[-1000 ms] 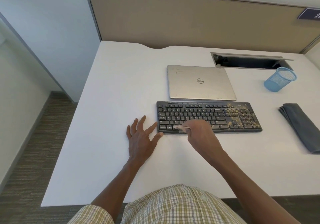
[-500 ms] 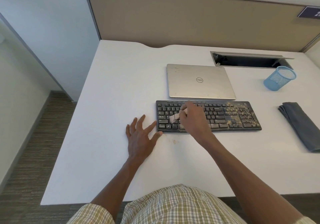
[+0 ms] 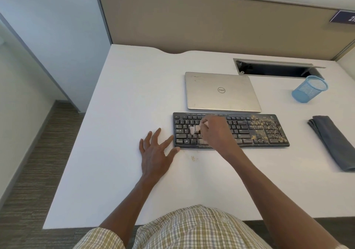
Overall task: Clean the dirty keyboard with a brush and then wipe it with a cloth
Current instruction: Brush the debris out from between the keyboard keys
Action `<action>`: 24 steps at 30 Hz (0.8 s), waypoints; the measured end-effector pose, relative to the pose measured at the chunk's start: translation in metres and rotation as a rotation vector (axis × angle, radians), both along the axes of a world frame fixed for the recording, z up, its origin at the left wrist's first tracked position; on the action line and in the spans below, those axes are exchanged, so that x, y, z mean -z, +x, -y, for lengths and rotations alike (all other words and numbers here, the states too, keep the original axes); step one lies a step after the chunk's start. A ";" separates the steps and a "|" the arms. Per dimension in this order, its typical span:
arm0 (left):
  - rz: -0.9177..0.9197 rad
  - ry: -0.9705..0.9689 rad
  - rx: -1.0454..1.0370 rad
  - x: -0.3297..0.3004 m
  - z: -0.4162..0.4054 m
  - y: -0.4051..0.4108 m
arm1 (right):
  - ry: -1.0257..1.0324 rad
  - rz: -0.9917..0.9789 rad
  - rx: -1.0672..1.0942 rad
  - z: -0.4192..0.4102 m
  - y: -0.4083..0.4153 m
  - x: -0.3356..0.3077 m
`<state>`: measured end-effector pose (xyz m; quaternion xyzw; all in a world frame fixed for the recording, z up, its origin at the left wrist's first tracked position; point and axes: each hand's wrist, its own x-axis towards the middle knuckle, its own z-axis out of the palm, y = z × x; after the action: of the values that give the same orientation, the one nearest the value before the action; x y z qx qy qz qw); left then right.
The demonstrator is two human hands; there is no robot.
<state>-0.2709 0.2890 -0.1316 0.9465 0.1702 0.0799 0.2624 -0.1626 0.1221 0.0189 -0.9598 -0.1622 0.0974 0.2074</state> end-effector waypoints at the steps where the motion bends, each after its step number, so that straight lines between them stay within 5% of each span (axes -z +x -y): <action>1: -0.002 -0.006 0.000 -0.001 0.000 0.000 | -0.020 -0.031 -0.006 0.000 -0.001 0.000; 10: 0.010 0.002 0.007 0.002 -0.001 0.000 | 0.052 -0.164 0.146 0.010 0.004 0.001; 16: 0.004 -0.008 -0.003 0.001 -0.001 0.000 | 0.068 -0.005 0.198 0.011 0.003 -0.005; 24: 0.012 -0.003 -0.002 0.002 -0.001 0.000 | -0.033 -0.056 0.124 0.010 0.006 -0.007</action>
<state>-0.2709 0.2898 -0.1333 0.9454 0.1696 0.0856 0.2650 -0.1570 0.1120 0.0263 -0.9682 -0.0950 0.1137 0.2017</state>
